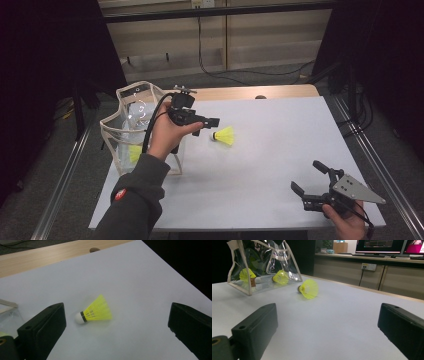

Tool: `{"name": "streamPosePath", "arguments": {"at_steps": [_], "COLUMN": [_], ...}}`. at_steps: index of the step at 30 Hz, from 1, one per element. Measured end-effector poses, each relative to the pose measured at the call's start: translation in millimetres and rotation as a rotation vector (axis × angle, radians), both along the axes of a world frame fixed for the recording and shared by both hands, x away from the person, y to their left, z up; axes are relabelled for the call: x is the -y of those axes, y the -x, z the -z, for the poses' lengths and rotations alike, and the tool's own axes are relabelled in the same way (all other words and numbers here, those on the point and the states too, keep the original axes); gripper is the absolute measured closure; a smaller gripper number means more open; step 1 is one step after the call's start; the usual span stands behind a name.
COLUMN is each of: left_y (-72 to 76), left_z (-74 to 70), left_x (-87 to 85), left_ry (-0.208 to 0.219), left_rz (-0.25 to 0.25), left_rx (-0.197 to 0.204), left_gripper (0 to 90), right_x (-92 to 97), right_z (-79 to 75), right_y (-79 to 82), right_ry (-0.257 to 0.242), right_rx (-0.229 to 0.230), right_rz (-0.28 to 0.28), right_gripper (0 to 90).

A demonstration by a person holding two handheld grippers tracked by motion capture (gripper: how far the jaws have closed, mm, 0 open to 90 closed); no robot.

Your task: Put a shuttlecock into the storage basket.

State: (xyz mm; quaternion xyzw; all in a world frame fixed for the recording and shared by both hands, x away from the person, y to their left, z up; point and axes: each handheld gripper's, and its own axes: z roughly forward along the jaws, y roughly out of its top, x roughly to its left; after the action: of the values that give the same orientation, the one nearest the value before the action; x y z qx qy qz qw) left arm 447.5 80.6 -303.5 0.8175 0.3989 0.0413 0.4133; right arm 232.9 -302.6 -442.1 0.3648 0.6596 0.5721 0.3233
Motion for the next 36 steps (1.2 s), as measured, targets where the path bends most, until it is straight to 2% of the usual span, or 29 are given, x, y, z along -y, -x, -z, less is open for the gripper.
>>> {"name": "streamPosePath", "arguments": {"at_steps": [5, 11, 25, 36], "left_y": [-0.1, 0.0, -0.7, -2.4], "left_z": [5.1, 9.1, 19.4, 27.7], "left_x": [4.0, 8.6, 17.1, 21.7], "left_ry": [-0.016, -0.008, -0.027, -0.027], "left_rz": [0.007, 0.008, 0.018, 0.016], "left_rx": [0.005, 0.003, 0.010, -0.003], "left_gripper": [1.6, 1.8, 1.9, 2.1], "right_x": [-0.1, 0.0, -0.2, -0.2], "right_z": [-0.1, -0.2, -0.3, -0.5], "right_y": [0.0, 0.1, 0.1, 0.3], "right_ry": [0.000, -0.001, -0.001, -0.001], "right_rx": [0.000, 0.001, 0.003, 0.004], "right_rz": [-0.001, 0.000, -0.002, -0.002], "right_gripper": [2.6, 2.5, 2.6, 2.6]}}
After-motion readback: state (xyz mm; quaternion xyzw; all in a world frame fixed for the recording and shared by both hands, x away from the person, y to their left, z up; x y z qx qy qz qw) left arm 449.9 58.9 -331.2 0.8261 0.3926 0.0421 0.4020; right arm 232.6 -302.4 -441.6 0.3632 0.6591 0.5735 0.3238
